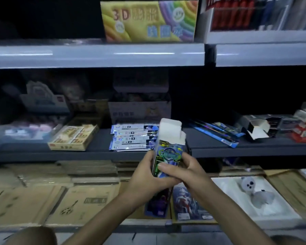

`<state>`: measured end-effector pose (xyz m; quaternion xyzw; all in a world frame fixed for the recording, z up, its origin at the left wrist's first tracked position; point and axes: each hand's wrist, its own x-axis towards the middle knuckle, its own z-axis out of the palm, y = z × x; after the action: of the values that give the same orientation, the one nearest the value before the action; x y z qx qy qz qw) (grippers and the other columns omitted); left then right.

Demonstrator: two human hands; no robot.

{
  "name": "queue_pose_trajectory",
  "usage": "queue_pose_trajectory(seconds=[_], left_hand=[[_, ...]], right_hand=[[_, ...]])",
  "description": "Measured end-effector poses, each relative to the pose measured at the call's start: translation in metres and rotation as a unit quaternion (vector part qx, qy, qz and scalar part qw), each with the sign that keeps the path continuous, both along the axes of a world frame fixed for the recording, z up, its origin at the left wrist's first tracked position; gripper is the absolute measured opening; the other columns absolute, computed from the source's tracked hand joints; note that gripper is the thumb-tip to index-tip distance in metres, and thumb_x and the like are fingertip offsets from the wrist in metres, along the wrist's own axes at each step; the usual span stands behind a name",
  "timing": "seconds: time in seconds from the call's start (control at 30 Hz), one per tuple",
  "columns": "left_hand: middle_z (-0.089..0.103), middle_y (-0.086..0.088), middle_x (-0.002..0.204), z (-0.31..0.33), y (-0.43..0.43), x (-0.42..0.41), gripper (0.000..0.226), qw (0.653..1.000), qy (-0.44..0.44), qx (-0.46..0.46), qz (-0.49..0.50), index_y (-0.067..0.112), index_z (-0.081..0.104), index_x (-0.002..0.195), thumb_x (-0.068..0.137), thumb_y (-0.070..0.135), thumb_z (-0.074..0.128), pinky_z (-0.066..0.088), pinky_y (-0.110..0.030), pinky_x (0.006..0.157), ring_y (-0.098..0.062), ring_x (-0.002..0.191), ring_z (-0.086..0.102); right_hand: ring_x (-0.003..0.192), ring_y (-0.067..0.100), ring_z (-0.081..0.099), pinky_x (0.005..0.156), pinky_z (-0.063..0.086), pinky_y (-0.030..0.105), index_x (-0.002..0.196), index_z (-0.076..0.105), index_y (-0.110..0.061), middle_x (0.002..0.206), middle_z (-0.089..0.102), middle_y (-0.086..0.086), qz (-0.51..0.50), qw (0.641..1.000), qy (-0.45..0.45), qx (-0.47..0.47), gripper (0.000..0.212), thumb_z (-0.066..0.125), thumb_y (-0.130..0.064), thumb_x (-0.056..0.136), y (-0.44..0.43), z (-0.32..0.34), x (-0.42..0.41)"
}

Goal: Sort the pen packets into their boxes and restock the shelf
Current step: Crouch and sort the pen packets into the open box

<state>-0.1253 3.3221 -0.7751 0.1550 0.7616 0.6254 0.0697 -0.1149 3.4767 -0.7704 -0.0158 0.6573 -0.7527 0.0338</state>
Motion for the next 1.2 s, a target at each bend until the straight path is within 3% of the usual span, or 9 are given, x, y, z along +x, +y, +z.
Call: queue_pose_trajectory(seconds=[0.1,0.2,0.27,0.33,0.4,0.57,0.77,0.83,1.2], left_hand=[[0.073,-0.002,0.116,-0.014,-0.004,-0.009,0.057,0.999,-0.007,0.006,-0.052,0.019,0.056,0.129,0.081,0.012,0.087,0.059,-0.039,0.092,-0.02,0.108,0.072],[0.069,-0.001,0.117,-0.026,-0.013,-0.015,0.055,0.999,0.03,0.005,-0.039,0.027,0.058,0.133,0.084,0.037,0.082,0.055,-0.035,0.098,-0.018,0.111,0.067],[0.064,0.007,0.119,-0.033,-0.026,-0.026,0.053,0.991,0.119,-0.069,-0.009,0.034,0.058,0.134,0.086,0.053,0.072,0.051,-0.032,0.1,-0.012,0.116,0.063],[0.058,0.013,0.124,-0.037,-0.041,-0.041,0.054,0.927,0.27,-0.259,0.031,0.035,0.056,0.136,0.09,0.062,0.063,0.047,-0.033,0.101,-0.007,0.12,0.057],[0.057,0.008,0.126,-0.036,-0.051,-0.057,0.057,0.849,0.375,-0.366,0.072,0.028,0.058,0.136,0.09,0.062,0.062,0.043,-0.036,0.101,-0.016,0.119,0.055],[0.06,-0.007,0.129,-0.021,-0.047,-0.078,0.063,0.784,0.483,-0.37,0.125,0.019,0.063,0.136,0.089,0.061,0.067,0.042,-0.043,0.102,-0.027,0.119,0.056],[0.023,-0.011,0.168,-0.013,-0.027,-0.103,0.109,0.738,0.366,-0.55,0.138,0.024,0.022,0.163,0.081,0.095,0.026,0.012,-0.063,0.123,-0.033,0.158,0.013],[0.022,-0.013,0.169,-0.022,-0.027,-0.11,0.108,0.738,0.348,-0.565,0.121,0.024,0.025,0.163,0.082,0.095,0.022,0.012,-0.064,0.123,-0.035,0.158,0.013],[0.04,-0.013,0.16,-0.04,-0.03,-0.119,0.095,0.728,0.409,-0.538,0.12,0.028,0.042,0.155,0.085,0.091,0.031,0.019,-0.059,0.123,-0.033,0.151,0.032]], right_hand=[[0.092,0.022,0.078,0.08,0.062,0.031,0.107,0.078,-0.016,0.099,0.081,0.006,-0.044,0.999,0.014,0.009,0.035,0.085,-0.021,0.073,-0.002,-0.001,-0.009],[0.094,0.029,0.078,0.086,0.061,0.039,0.105,0.078,-0.014,0.1,0.081,0.008,-0.09,0.995,0.03,0.0,0.037,0.089,-0.029,0.073,0.006,0.001,-0.022],[0.095,0.031,0.078,0.087,0.06,0.042,0.108,0.074,-0.01,0.101,0.081,0.009,-0.121,0.992,0.034,-0.015,0.037,0.083,-0.026,0.076,0.016,0.004,-0.028],[0.096,0.029,0.079,0.091,0.058,0.045,0.112,0.071,-0.009,0.104,0.081,0.009,-0.135,0.99,0.036,-0.015,0.035,0.074,-0.025,0.081,0.026,0.007,-0.03],[0.096,0.03,0.078,0.097,0.056,0.051,0.111,0.072,-0.012,0.105,0.08,0.009,-0.156,0.987,0.031,0.0,0.032,0.073,-0.026,0.082,0.034,0.005,-0.031],[0.104,0.037,0.074,0.105,0.049,0.065,0.108,0.077,-0.021,0.109,0.079,0.009,-0.159,0.986,0.031,0.036,0.037,0.079,-0.039,0.075,0.044,-0.001,-0.033],[0.099,0.035,0.076,0.102,0.053,0.056,0.104,0.077,-0.02,0.103,0.08,0.008,-0.139,0.989,0.028,0.032,0.031,0.078,-0.035,0.078,0.044,-0.001,-0.023],[0.096,0.035,0.076,0.097,0.056,0.05,0.102,0.077,-0.018,0.097,0.08,0.007,-0.143,0.989,0.019,0.036,0.026,0.077,-0.031,0.08,0.043,-0.002,-0.02],[0.097,0.034,0.077,0.103,0.054,0.059,0.107,0.074,-0.017,0.103,0.08,0.01,-0.15,0.988,-0.005,0.027,0.022,0.077,-0.025,0.087,0.046,-0.004,-0.019]])
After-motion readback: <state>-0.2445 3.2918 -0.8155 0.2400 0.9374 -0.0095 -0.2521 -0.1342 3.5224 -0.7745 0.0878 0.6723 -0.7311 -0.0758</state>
